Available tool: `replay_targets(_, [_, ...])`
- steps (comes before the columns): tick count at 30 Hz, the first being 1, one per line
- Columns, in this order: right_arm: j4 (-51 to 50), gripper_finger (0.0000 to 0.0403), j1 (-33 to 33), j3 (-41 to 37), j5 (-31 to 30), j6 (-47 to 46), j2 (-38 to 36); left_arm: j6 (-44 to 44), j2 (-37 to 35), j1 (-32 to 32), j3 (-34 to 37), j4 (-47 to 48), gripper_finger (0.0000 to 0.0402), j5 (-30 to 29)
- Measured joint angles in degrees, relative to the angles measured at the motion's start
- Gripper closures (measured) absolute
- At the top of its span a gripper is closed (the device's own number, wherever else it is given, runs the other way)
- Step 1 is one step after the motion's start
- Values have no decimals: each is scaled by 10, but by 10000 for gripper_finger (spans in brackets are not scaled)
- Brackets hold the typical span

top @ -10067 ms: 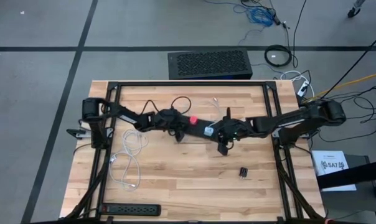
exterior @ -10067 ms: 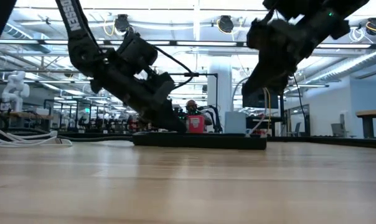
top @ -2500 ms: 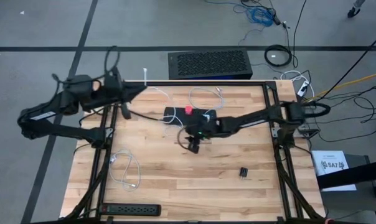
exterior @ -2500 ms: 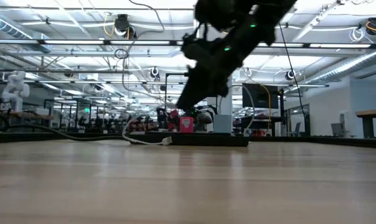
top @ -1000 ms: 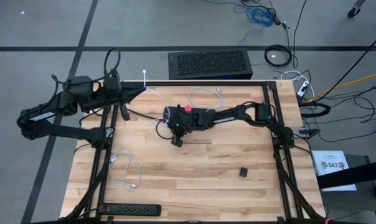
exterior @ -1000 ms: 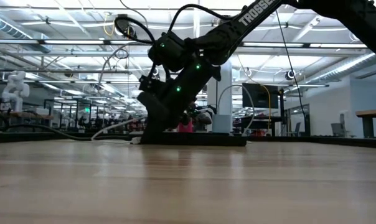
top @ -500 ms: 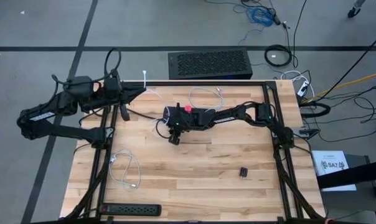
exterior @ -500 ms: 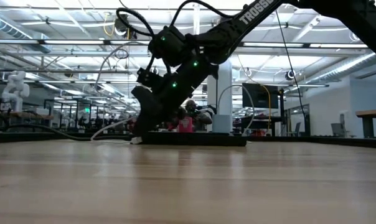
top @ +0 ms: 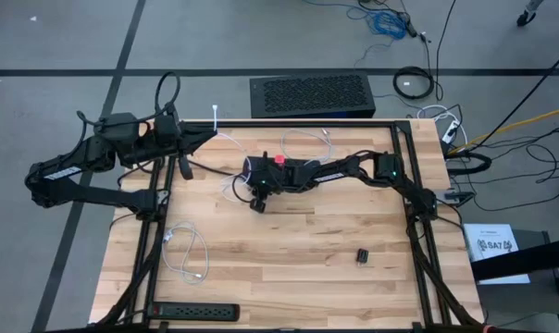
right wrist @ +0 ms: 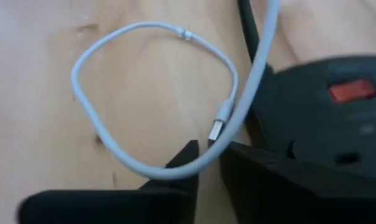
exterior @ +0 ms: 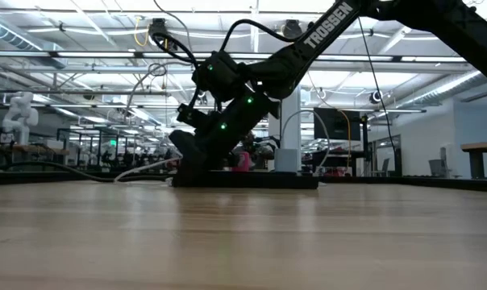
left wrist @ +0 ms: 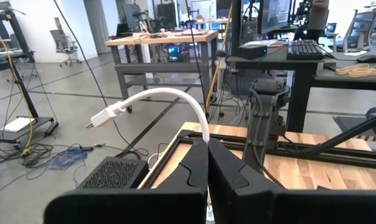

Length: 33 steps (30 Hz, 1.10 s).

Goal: Insert USB
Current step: Insert the white USB cable into the pink charger adapter

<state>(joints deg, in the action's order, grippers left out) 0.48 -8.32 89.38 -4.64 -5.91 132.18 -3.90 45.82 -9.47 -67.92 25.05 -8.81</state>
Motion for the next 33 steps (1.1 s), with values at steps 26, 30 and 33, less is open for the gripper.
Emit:
replay_targets(26, [84, 274, -10, 1, 9, -8, 26, 2, 0, 0, 0, 10, 402, 11])
replay_targets(30, [73, 347, -5, 2, 9, -9, 35, 1, 0, 0, 0, 10, 402, 11])
replay_targets(33, [64, 392, 1, 1, 11, -8, 29, 1, 0, 0, 0, 13, 402, 11])
